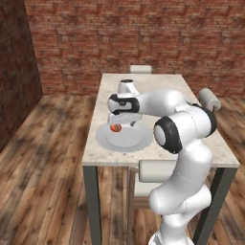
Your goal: Place one cooked food and one vegetable from the large plate to each tupperware container.
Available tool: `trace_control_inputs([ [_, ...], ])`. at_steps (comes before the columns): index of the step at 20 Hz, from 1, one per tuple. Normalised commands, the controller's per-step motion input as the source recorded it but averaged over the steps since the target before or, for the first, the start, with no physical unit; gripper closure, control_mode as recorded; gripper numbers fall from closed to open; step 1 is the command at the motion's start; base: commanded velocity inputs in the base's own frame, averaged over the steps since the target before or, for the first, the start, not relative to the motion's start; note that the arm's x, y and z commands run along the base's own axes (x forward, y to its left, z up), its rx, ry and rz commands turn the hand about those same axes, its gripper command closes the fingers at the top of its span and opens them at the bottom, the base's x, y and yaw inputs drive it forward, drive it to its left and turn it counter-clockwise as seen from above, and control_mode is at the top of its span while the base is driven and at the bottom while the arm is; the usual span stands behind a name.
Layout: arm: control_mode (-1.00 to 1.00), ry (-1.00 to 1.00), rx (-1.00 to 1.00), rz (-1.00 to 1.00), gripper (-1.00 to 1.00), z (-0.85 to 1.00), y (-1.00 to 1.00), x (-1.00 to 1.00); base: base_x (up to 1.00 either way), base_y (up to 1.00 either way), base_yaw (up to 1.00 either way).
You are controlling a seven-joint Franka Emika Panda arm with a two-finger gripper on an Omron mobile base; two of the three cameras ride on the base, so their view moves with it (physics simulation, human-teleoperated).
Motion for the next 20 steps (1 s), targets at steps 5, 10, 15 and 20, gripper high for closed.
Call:
trace_control_inputs([
  [5,-1.0,0.1,0.0,0.01,-1.0,-0.12,0.02,0.65,0.0,0.0,0.0],
  [10,-1.0,0.12,0.0,0.01,-1.0,0.22,-0.01,0.41,0.0,0.0,0.0],
  [15,-1.0,0.14,0.0,0.0,-1.0,-0.11,0.0,0.31,0.0,0.0,0.0],
  [20,-1.0,0.01,0.0,0.0,-1.0,-0.47,-0.03,0.21,0.0,0.0,0.0],
])
